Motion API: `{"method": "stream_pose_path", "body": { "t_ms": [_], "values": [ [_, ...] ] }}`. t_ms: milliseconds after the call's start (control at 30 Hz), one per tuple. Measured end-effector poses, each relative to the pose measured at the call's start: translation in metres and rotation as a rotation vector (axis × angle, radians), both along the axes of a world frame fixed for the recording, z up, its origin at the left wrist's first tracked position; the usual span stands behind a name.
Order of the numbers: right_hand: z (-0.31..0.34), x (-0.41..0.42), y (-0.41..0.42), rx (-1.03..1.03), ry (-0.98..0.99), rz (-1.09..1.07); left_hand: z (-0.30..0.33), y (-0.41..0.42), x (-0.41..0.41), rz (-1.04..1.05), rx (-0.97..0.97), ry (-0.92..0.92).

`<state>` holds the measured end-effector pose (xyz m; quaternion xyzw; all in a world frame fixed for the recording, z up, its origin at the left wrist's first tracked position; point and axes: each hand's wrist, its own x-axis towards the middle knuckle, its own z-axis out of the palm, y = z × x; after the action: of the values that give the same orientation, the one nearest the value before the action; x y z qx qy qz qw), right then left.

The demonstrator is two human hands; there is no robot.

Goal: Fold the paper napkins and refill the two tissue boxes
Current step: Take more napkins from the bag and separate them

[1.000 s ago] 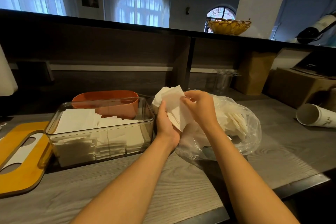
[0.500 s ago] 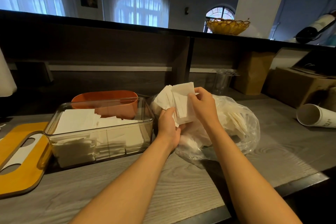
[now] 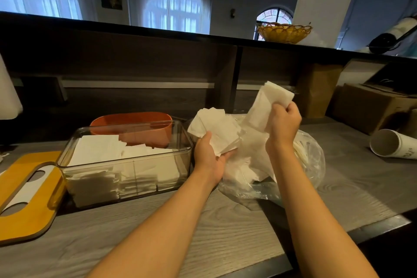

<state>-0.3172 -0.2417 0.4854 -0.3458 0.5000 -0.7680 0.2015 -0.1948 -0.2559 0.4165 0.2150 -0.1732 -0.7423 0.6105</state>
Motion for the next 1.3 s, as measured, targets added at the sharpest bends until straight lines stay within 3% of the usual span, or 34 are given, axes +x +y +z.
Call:
{"method": "stream_pose_path", "body": {
  "t_ms": [133, 267, 400, 600, 733, 900, 1033, 1300],
  "values": [
    [-0.003, 0.017, -0.002, 0.230, -0.285, 0.139, -0.001, 0.002, -0.001, 0.046, -0.039, 0.003],
    [-0.014, 0.052, -0.001, 0.405, -0.115, 0.220, -0.005, 0.001, -0.002, 0.103, -0.056, -0.012],
    [-0.021, 0.066, 0.001, 0.448, -0.142, 0.233, -0.001, 0.005, -0.002, 0.142, -0.069, -0.081],
    [-0.025, 0.066, 0.004, 0.470, -0.175, 0.262, -0.007, 0.000, -0.005, 0.174, -0.134, -0.346],
    [-0.023, 0.066, -0.003, 0.574, -0.057, 0.268, -0.009, -0.003, -0.005, 0.212, -0.138, -0.323],
    [-0.020, 0.062, -0.008, 0.650, -0.083, 0.260, -0.009, -0.004, -0.003, 0.192, -0.108, -0.213],
    [-0.027, 0.058, -0.009, 0.522, -0.089, 0.195, -0.008, -0.004, -0.002, 0.172, -0.094, -0.175],
    [-0.028, 0.056, -0.006, 0.185, 0.128, 0.082, -0.007, -0.004, -0.003, 0.142, -0.077, -0.136]
  ]
}}
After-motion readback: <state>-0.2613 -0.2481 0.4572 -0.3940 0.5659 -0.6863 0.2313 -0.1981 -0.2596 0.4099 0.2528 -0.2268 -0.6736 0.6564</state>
